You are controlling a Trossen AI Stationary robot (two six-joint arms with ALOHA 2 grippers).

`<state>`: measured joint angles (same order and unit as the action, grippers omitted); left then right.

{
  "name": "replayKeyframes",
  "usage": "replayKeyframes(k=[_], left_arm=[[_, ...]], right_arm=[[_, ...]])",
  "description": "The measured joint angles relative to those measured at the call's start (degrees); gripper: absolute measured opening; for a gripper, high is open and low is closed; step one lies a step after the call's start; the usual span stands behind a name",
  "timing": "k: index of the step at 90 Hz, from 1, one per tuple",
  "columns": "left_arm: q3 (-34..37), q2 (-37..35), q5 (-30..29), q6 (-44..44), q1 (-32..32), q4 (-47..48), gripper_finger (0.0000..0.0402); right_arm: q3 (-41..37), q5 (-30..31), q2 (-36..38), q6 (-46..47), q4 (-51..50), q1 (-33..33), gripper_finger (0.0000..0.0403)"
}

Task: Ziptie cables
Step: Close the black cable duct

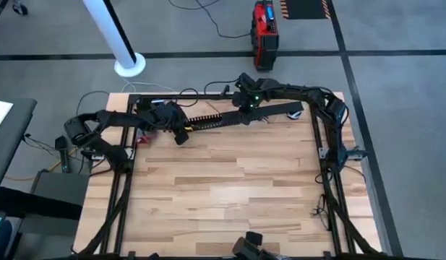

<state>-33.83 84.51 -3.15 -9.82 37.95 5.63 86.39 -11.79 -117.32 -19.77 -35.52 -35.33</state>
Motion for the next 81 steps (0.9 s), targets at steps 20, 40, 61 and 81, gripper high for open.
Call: replayKeyframes(k=[20,40,61,81], left_arm=[[0.1,0.0,0.9,-0.5,0.0,-1.2,0.0],[0.1,0.0,1.5,-0.9,0.0,-2.6,0.0],[0.1,0.0,2.0,-1.1,0.0,-3.8,0.0],[-0.1,5.2,5.1,-1.0,0.1,-9.4,0.0]], right_arm=[[0.0,0.1,-0.1,0.2,1.0,0.0,0.0],[0.2,0.5,-1.9,0.4,0.4,0.7,0.0],[2.2,0.7,-3.1,0.6,-1.4,1.4,0.0],[4.4,0.9,-3.4,0.1,-3.4,1.3,0.0]])
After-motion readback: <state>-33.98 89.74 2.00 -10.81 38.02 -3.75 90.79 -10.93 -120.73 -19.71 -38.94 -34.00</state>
